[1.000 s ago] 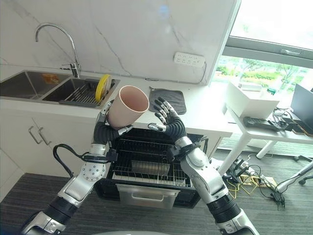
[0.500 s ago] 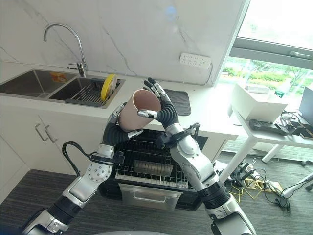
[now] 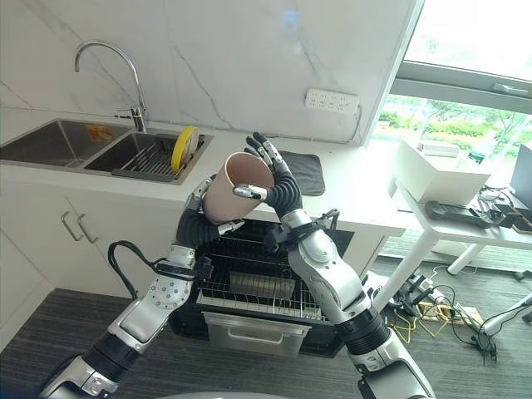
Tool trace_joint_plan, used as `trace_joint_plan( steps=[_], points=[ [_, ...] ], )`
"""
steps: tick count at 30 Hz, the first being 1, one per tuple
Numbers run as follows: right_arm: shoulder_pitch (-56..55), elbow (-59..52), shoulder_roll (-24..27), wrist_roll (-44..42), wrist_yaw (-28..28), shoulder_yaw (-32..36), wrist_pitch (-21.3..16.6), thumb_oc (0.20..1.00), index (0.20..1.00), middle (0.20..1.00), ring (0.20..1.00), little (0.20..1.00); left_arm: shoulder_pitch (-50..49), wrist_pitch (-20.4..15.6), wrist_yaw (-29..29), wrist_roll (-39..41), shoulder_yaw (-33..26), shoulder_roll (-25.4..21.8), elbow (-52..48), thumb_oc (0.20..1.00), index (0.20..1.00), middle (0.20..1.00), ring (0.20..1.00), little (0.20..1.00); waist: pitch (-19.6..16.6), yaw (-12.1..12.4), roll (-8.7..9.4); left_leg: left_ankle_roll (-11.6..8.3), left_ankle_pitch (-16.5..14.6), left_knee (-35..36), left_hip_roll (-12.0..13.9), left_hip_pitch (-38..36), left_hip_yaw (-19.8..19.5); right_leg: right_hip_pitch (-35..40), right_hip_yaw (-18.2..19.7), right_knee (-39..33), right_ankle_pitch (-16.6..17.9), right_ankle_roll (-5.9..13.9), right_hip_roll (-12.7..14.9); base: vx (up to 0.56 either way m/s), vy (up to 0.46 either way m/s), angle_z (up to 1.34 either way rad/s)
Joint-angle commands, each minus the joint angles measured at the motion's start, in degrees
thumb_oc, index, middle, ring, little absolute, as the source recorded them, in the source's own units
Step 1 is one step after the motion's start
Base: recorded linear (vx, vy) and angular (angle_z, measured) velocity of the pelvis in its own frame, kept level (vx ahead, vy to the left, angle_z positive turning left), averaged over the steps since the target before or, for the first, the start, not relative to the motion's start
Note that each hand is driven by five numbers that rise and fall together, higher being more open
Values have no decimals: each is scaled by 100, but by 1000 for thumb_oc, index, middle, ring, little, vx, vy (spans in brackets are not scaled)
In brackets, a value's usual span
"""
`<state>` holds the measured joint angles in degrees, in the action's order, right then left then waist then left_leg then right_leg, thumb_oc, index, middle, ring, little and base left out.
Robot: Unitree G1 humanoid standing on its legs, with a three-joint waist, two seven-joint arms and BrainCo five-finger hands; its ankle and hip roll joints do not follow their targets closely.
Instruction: Place the dishes in the dishwasher.
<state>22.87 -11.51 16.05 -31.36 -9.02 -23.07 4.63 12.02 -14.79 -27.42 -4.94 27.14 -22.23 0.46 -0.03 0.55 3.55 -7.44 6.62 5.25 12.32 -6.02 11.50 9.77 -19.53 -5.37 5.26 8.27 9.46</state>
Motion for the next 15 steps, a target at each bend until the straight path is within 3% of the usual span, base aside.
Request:
trace_joint_plan(
  steps=[1, 15],
  points=[
    [615, -149, -83, 162, 93, 129, -166, 1000, 1000, 1000, 1000, 1000, 949, -179, -190, 23, 160, 22, -52, 200, 200, 200, 200, 200, 223, 174, -120, 47, -770, -25, 17, -533, 41, 77, -40, 37, -216, 98, 176, 0, 0, 0],
    [561, -195, -26, 226, 179, 122, -76, 1000, 1000, 1000, 1000, 1000, 1018, -166, -215, 169, -19, 24, -173, 200, 200, 200, 200, 200, 224, 146, -134, 52, -765, -25, 12, -541, 68, 95, -13, 37, -246, 72, 161, 0, 0, 0]
  ],
)
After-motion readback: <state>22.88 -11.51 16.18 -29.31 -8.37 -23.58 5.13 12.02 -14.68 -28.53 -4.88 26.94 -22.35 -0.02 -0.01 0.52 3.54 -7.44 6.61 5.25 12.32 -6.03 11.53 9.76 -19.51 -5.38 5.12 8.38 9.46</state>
